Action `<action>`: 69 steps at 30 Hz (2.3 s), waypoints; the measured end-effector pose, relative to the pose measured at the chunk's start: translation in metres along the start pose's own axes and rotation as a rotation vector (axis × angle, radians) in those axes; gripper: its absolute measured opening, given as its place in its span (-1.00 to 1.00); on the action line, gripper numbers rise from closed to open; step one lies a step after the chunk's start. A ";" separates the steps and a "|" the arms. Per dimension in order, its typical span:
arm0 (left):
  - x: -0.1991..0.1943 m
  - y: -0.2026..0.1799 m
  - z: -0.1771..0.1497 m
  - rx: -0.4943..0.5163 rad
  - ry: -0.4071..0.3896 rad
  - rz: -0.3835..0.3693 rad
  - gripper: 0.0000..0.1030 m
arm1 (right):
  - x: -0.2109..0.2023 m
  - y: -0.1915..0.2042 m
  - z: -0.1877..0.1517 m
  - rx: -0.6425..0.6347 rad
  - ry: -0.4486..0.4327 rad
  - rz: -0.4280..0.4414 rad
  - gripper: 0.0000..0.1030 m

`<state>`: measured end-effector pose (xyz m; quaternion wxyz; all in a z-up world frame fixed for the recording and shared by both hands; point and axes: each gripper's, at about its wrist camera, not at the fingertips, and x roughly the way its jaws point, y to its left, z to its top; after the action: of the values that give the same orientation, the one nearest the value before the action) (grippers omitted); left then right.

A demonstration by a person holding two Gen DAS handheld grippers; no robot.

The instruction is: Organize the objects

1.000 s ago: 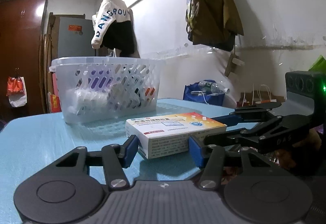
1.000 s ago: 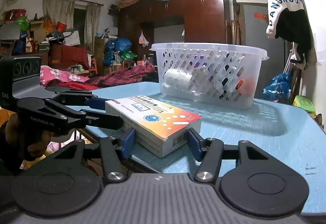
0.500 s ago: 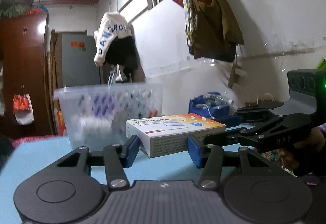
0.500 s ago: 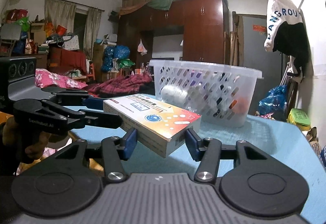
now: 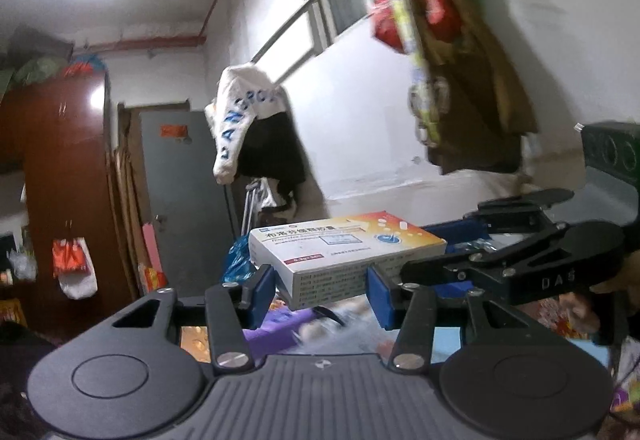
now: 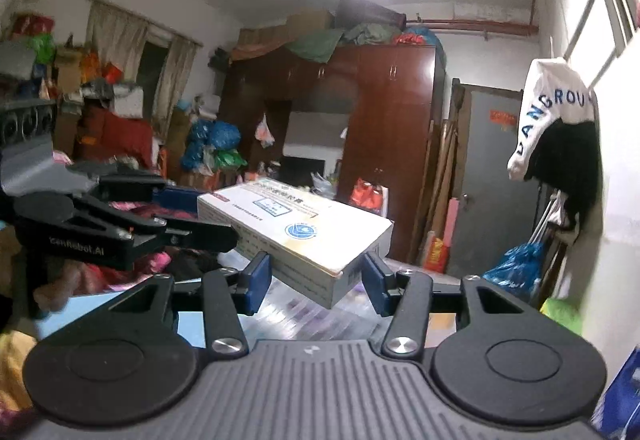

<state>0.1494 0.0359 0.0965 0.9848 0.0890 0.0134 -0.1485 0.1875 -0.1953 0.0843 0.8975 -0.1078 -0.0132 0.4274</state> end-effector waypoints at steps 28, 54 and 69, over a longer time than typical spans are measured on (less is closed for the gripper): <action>0.070 0.058 -0.022 -0.142 0.202 0.119 0.63 | 0.071 -0.018 -0.014 0.109 0.204 -0.045 1.00; -0.021 -0.002 -0.003 -0.242 0.238 0.194 0.82 | -0.007 -0.016 -0.006 0.322 0.140 -0.321 1.00; -0.088 -0.068 -0.015 -0.184 0.214 0.272 0.91 | -0.092 0.016 -0.039 0.412 0.184 -0.250 1.00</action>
<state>0.0451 -0.0001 0.0750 0.9927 0.0147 0.1193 -0.0020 0.1214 -0.2639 0.0489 0.9437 0.0411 0.1428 0.2954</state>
